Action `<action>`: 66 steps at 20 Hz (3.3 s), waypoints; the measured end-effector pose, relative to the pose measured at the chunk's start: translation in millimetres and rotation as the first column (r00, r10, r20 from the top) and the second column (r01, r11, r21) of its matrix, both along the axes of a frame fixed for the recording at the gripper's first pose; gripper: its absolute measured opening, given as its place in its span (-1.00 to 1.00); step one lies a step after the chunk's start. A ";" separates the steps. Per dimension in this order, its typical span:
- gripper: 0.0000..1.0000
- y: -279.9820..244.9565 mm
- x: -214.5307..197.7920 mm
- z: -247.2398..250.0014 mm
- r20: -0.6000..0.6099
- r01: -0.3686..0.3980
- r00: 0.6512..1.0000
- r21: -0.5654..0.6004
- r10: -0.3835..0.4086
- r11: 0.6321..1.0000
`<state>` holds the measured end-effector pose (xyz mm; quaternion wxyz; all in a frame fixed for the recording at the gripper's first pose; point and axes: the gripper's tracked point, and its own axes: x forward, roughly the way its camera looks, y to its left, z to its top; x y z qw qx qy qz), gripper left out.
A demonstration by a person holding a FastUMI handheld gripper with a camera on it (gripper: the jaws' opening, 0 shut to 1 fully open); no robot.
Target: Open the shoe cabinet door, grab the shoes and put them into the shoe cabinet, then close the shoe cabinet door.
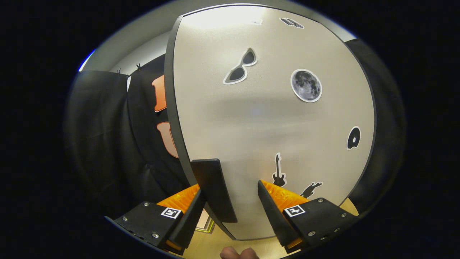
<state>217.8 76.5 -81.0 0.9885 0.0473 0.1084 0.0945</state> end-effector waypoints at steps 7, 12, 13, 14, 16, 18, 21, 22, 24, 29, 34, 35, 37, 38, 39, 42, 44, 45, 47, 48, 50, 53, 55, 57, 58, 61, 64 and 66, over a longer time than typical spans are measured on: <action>0.80 8.1 -0.7 -3.4 0.004 -0.001 1.000 -0.029 0.001 1.000; 0.80 10.4 -30.2 -1.8 0.005 0.008 1.000 -0.018 -0.008 1.000; 0.80 10.3 -39.5 -0.9 0.004 0.009 1.000 -0.017 -0.009 1.000; 0.80 9.7 -48.4 1.6 0.007 0.011 1.000 -0.015 -0.011 1.000; 0.80 5.2 -68.4 8.4 0.020 0.023 1.000 -0.022 -0.022 0.999; 0.80 -2.2 -94.8 16.6 0.037 0.039 0.999 -0.030 -0.038 0.999; 0.80 -19.0 -133.2 21.0 0.041 0.073 0.997 -0.055 -0.071 0.996; 0.80 -25.1 -144.1 22.7 0.043 0.085 0.996 -0.066 -0.082 0.994; 0.80 -34.2 -166.3 22.6 0.035 0.100 0.995 -0.081 -0.098 0.992; 0.80 -50.9 -211.6 40.1 0.070 0.109 0.992 -0.074 -0.104 0.991; 0.80 -78.3 -248.5 67.7 0.119 0.102 0.988 -0.055 -0.095 0.993; 0.80 -85.7 -254.0 70.1 0.122 0.104 0.988 -0.052 -0.097 0.993; 0.80 -102.6 -267.6 76.7 0.134 0.109 0.986 -0.052 -0.101 0.993; 0.81 -109.7 -274.5 79.9 0.142 0.109 0.985 -0.050 -0.101 0.993; 0.81 -115.3 -282.1 81.7 0.144 0.105 0.985 -0.047 -0.098 0.993; 0.81 -134.7 -297.4 78.8 0.140 0.092 0.987 -0.051 -0.084 0.994; 0.81 -143.1 -307.9 76.3 0.140 0.079 0.987 -0.044 -0.072 0.996; 0.81 -146.0 -312.0 77.7 0.146 0.076 0.987 -0.039 -0.069 0.996; 0.81 -156.8 -319.5 78.4 0.145 0.094 0.985 -0.035 -0.088 0.995; 0.81 -160.1 -324.0 82.2 0.152 0.104 0.983 -0.028 -0.099 0.994; 0.81 -163.9 -331.1 86.9 0.164 0.131 0.978 -0.020 -0.126 0.991; 0.82 -158.1 -338.1 92.9 0.165 0.142 0.976 -0.007 -0.139 0.990; 0.82 -157.8 -335.8 89.8 0.163 0.163 0.974 -0.026 -0.156 0.986; 0.82 -149.1 -336.1 91.5 0.164 0.160 0.974 -0.028 -0.153 0.987; 0.82 -145.2 -336.4 92.0 0.163 0.156 0.975 -0.035 -0.148 0.987; 0.82 -139.8 -333.4 92.5 0.169 0.159 0.975 -0.061 -0.147 0.985; 0.82 -133.8 -329.5 90.4 0.165 0.157 0.976 -0.068 -0.144 0.985; 0.82 -130.9 -324.8 89.2 0.163 0.158 0.976 -0.069 -0.145 0.985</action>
